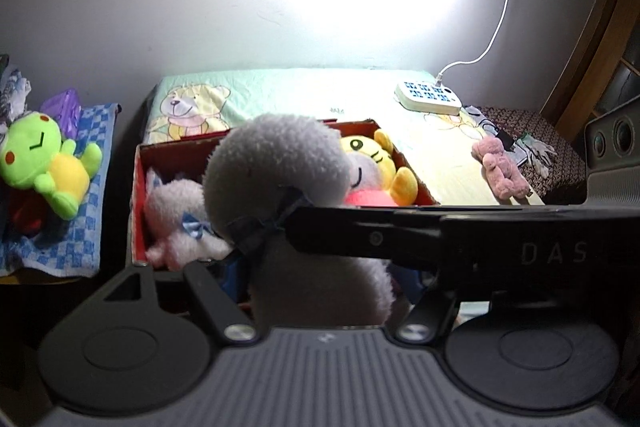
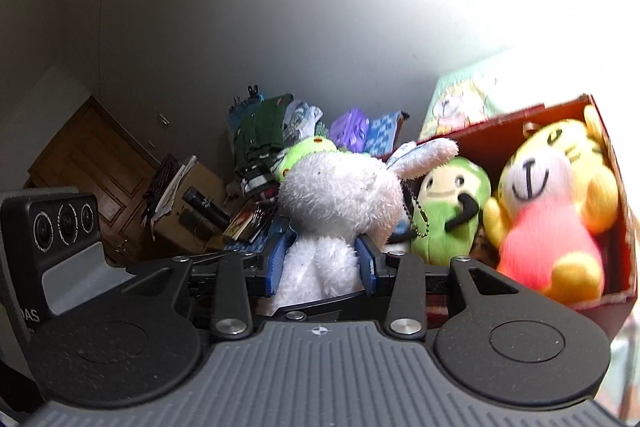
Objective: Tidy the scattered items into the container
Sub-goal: 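Lower the white bear into the box beside the green plush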
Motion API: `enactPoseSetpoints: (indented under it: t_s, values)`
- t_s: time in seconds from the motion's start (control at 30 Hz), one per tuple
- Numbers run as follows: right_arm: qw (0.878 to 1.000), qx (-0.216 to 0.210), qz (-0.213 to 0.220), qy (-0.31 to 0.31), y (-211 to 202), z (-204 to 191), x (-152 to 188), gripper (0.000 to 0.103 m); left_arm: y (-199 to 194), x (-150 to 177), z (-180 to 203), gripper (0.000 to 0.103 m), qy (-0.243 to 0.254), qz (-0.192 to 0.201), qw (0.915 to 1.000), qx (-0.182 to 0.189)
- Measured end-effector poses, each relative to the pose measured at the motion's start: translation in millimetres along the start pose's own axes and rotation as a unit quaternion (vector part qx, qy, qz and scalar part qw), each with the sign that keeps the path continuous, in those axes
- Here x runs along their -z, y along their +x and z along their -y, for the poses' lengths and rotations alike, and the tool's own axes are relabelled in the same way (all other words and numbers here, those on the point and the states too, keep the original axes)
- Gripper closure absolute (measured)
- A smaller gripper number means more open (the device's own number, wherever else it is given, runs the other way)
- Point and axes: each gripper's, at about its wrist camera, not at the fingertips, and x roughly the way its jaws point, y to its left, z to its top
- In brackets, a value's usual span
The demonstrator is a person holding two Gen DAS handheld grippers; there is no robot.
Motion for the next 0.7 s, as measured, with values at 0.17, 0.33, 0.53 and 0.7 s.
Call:
enactPoseSetpoints:
  t_s: [0.17, 0.33, 0.53, 0.7]
  values:
    - [1.0, -0.005, -0.003, 0.006, 17, 19, -8, 0.062, 19, -6, -9, 0.031, -0.018, -0.001, 0.9998, -0.006]
    - [1.0, -0.006, -0.017, 0.019, 32, 35, -9, 0.062, 42, -6, -21, 0.031, -0.037, -0.019, 0.9991, -0.012]
    - [0.999, -0.005, -0.031, 0.037, 52, 54, -9, 0.062, 68, -8, -28, 0.031, -0.043, -0.04, 0.9976, -0.037]
    - [0.998, -0.016, -0.04, 0.048, 63, 62, -11, 0.063, 84, -10, -36, 0.029, -0.05, -0.052, 0.9962, -0.05]
